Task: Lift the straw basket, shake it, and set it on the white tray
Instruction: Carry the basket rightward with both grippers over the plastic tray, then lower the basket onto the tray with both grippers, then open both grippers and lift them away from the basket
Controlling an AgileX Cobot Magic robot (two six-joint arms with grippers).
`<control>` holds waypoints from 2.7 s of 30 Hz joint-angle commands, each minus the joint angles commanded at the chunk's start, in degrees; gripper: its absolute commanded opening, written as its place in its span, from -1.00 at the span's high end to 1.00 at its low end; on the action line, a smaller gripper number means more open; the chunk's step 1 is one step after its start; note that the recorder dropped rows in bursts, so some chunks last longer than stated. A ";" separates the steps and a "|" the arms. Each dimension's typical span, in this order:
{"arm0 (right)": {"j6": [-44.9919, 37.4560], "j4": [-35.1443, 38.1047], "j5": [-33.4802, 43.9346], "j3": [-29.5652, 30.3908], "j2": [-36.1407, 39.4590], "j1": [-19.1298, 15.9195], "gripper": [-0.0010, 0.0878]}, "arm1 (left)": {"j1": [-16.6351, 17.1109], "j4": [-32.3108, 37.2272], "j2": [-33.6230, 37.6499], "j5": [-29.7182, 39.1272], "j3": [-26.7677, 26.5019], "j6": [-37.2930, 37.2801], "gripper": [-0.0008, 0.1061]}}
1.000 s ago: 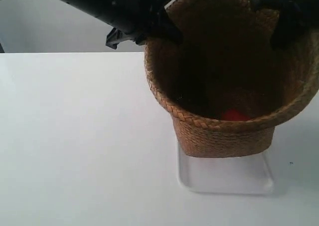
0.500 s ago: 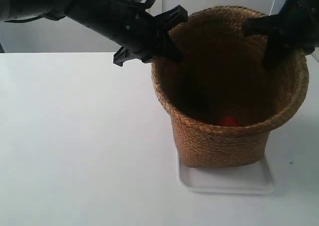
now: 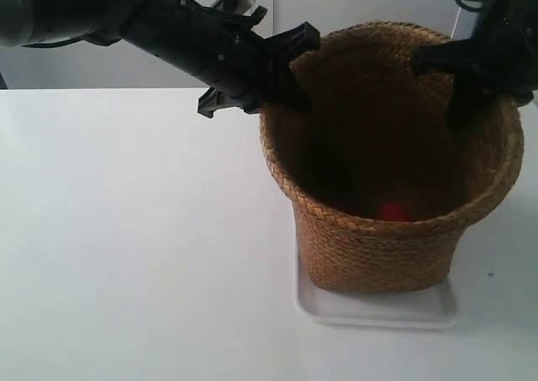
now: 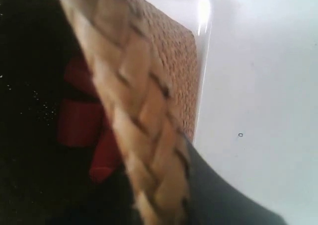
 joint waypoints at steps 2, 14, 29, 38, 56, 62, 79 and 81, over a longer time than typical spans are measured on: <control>0.11 0.42 0.00 0.83 0.10 0.00 0.98 | 0.00 0.00 0.00 0.00 0.00 0.15 0.99; 0.21 0.40 0.00 0.85 -0.84 0.00 0.60 | 0.00 -0.10 0.00 0.48 0.00 1.39 0.90; -0.13 0.44 0.00 -0.87 -4.27 0.00 -0.38 | 0.22 -0.42 -1.71 0.05 0.00 4.48 -0.26; -0.39 0.54 0.00 -1.90 -9.94 0.00 -0.38 | 0.22 6.05 -6.17 0.26 0.00 4.58 -0.28; -3.05 1.61 -3.50 -1.90 -24.92 0.00 -0.38 | 0.22 16.99 -17.51 3.08 0.00 5.26 -0.27; -6.17 6.72 -1.98 -0.18 -27.53 0.00 -0.38 | 0.22 21.43 -20.85 8.67 0.00 6.09 -0.27; -12.18 9.87 -19.40 17.64 -46.68 0.00 0.41 | 0.22 31.85 -31.90 19.97 0.00 10.95 0.99; -12.18 9.87 -21.08 19.55 -48.45 0.00 0.48 | 0.22 31.85 -33.04 19.97 0.00 11.23 0.99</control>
